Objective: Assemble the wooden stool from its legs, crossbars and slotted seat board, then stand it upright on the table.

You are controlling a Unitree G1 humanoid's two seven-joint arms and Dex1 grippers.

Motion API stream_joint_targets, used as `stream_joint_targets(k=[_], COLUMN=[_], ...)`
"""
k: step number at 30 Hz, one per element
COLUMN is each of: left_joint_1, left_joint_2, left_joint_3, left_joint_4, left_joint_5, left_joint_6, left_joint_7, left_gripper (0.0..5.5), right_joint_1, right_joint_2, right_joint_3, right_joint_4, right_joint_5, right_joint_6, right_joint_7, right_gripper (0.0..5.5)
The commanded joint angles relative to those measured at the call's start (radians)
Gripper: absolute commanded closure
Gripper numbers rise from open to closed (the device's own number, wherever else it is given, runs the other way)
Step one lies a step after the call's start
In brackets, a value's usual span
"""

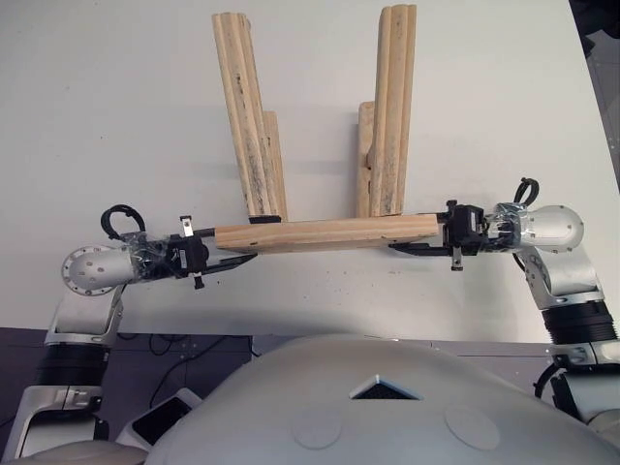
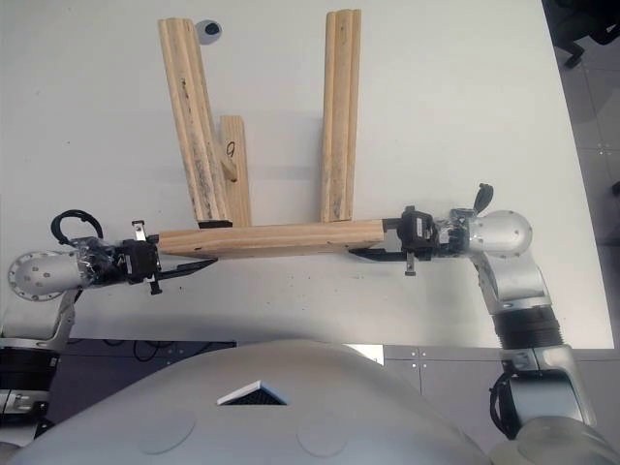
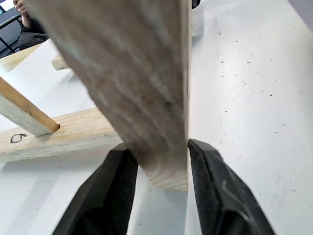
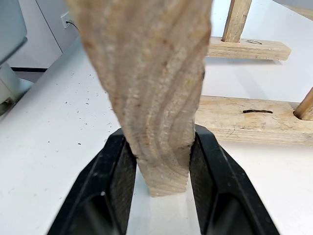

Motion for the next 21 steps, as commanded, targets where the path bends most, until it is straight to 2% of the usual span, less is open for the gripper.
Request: stream_joint_targets(k=[1, 4, 6, 9, 12, 14, 16, 18, 21], left_joint_1=[0.032, 0.074, 0.095, 0.074, -0.045, -0.098, -0.178, -0.335, -0.565], left_joint_2=[0.032, 0.103, 0.166, 0.271, 0.396, 0.473, 0.471, 0.447, 0.494], left_joint_3=[0.037, 0.097, 0.171, 0.266, 0.303, 0.321, 0.315, 0.276, 0.170], left_joint_4=[-0.226, -0.473, -0.643, -0.743, -0.689, -0.651, -0.577, -0.422, -0.194], left_joint_5=[-0.163, -0.330, -0.565, -0.998, -1.437, -1.641, -1.710, -1.715, -1.715], left_joint_6=[0.205, 0.427, 0.629, 0.841, 0.923, 0.942, 1.026, 1.198, 1.483], left_joint_7=[0.045, 0.090, 0.179, 0.360, 0.562, 0.618, 0.594, 0.544, 0.422], left_gripper=[4.00, 3.99, 3.99, 3.99, 3.99, 3.99, 3.99, 3.99, 4.00], right_joint_1=[-0.010, -0.001, -0.021, -0.091, -0.282, -0.427, -0.571, -0.715, -0.860], right_joint_2=[-0.023, -0.083, -0.157, -0.288, -0.364, -0.371, -0.371, -0.333, -0.366], right_joint_3=[-0.078, -0.172, -0.243, -0.304, -0.308, -0.291, -0.258, -0.229, -0.083], right_joint_4=[-0.150, -0.315, -0.416, -0.480, -0.422, -0.334, -0.234, -0.124, 0.003], right_joint_5=[0.143, 0.288, 0.408, 0.598, 0.832, 0.921, 0.946, 0.895, 0.861], right_joint_6=[0.184, 0.387, 0.561, 0.843, 1.126, 1.276, 1.441, 1.642, 1.756], right_joint_7=[-0.063, -0.106, -0.125, -0.143, -0.224, -0.239, -0.212, -0.180, -0.130], right_gripper=[4.09, 4.09, 4.08, 4.08, 4.08, 4.08, 4.08, 4.08, 4.08])
